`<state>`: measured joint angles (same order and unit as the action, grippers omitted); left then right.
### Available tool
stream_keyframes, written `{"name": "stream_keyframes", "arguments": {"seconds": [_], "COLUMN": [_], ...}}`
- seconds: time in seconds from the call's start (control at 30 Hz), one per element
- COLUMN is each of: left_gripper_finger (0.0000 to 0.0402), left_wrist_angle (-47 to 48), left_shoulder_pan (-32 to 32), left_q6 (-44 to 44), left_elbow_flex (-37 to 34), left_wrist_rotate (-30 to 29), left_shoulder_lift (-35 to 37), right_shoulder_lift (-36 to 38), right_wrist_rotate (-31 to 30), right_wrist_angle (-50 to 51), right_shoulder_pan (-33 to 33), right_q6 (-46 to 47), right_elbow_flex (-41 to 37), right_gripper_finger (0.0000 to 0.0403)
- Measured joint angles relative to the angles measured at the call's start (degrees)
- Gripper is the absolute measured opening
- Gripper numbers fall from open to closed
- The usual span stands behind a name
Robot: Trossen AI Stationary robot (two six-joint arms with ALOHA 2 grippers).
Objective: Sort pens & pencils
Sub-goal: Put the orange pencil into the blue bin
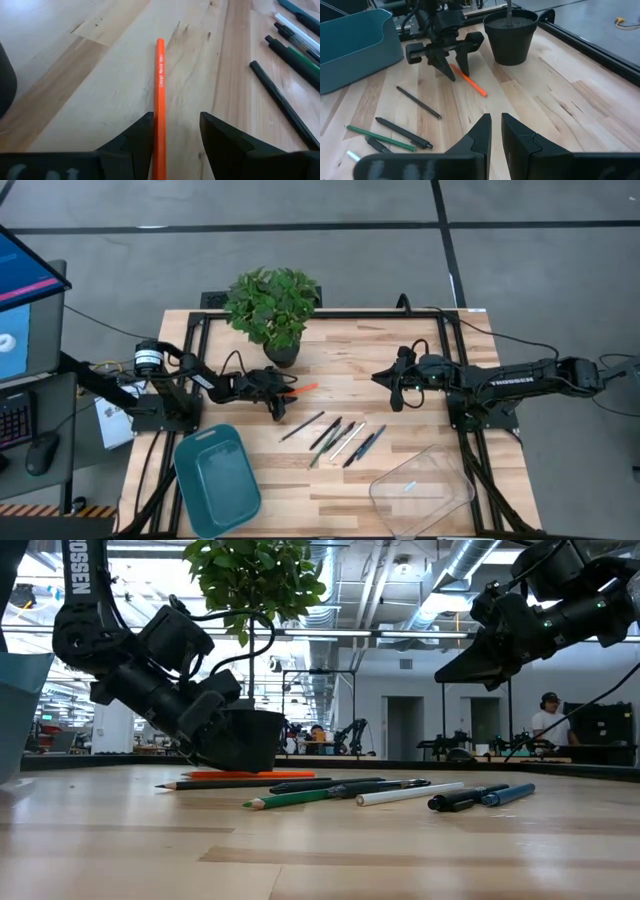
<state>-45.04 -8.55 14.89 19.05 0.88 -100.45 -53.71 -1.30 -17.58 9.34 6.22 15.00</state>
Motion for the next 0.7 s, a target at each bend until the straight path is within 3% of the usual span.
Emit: {"name": "stream_keyframes", "arguments": {"seconds": [0.7], "left_gripper_finger": [0.0149], "left_wrist_angle": [1.8], "left_shoulder_pan": [0.1], "left_q6": [-1.8], "left_elbow_flex": [0.0], "left_wrist_rotate": [-3.2], "left_shoulder_lift": [0.0], "right_shoulder_lift": [0.0], "right_wrist_rotate": [0.0], "right_wrist_angle": [0.0], "right_shoulder_pan": [0.0], "right_q6": [-0.2], "right_elbow_flex": [0.0], "right_gripper_finger": [0.0066]}}
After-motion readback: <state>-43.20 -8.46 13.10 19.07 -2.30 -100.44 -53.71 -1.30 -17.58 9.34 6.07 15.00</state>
